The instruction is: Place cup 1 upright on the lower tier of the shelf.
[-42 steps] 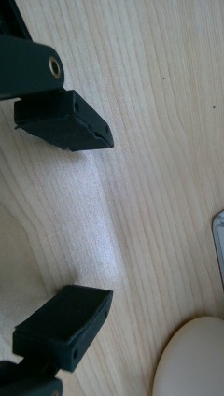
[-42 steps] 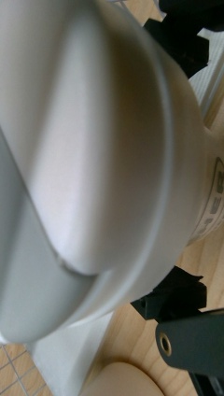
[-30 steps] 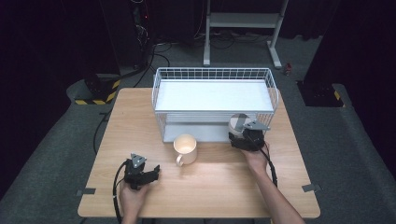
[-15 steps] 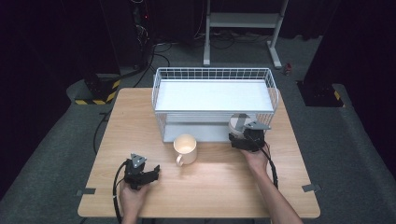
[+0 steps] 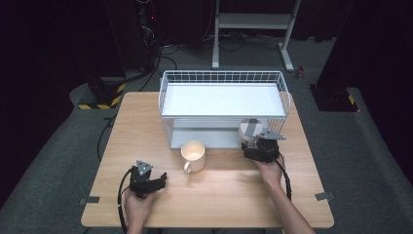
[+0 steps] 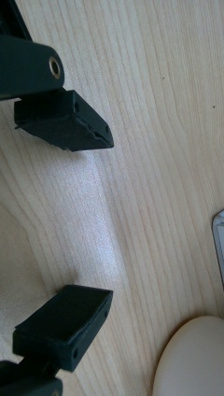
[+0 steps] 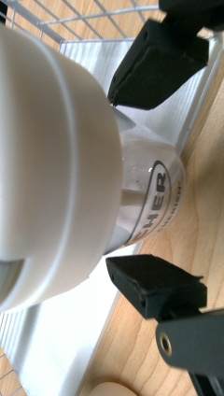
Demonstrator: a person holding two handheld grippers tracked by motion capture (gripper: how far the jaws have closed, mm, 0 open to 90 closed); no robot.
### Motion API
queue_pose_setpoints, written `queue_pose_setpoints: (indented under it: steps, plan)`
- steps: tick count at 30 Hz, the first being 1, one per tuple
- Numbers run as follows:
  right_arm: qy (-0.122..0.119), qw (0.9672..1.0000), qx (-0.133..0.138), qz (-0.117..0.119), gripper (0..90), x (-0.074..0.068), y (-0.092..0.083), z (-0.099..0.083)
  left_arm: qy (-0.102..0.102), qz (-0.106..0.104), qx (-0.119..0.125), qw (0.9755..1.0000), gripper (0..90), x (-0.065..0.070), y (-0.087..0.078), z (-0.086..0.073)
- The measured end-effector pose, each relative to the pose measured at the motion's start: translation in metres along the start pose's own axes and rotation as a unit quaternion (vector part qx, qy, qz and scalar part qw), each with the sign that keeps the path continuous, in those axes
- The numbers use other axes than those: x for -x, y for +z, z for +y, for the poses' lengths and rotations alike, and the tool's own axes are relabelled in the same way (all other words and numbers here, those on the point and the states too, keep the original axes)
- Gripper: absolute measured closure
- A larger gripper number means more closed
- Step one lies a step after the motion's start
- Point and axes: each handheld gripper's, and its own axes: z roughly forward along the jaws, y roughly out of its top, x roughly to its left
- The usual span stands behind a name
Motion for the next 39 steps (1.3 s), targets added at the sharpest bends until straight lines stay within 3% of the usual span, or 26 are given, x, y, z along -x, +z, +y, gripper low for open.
queue_pose_setpoints:
  steps: [7,14,24,27,37,39]
  plan:
    - [-0.011,0.9998,-0.014,-0.005,23.6,-0.001,0.004,-0.003,0.0,0.0,0.0,1.0,22.9,0.0,0.0,0.0]
    - [-0.002,0.9997,-0.022,-0.008,25.5,-0.001,0.005,-0.004,0.0,0.0,0.0,1.0,22.8,0.0,0.0,0.0]
    - [-0.01,0.9994,-0.029,-0.015,30.6,0.0,0.009,-0.001,0.0,0.0,0.0,1.0,22.9,0.0,0.0,0.0]
    - [0.003,0.9996,-0.024,-0.012,33.7,0.0,0.009,-0.001,0.001,0.0,0.0,1.0,22.9,0.0,0.0,0.0]
    - [0.009,0.9997,-0.019,-0.013,40.6,0.001,0.015,-0.001,0.0,-0.001,0.0,1.0,22.9,0.0,0.0,0.0]
    - [0.011,0.9995,-0.018,-0.023,41.6,-0.001,0.016,0.0,0.002,-0.001,0.0,1.0,23.1,0.0,0.0,0.0]
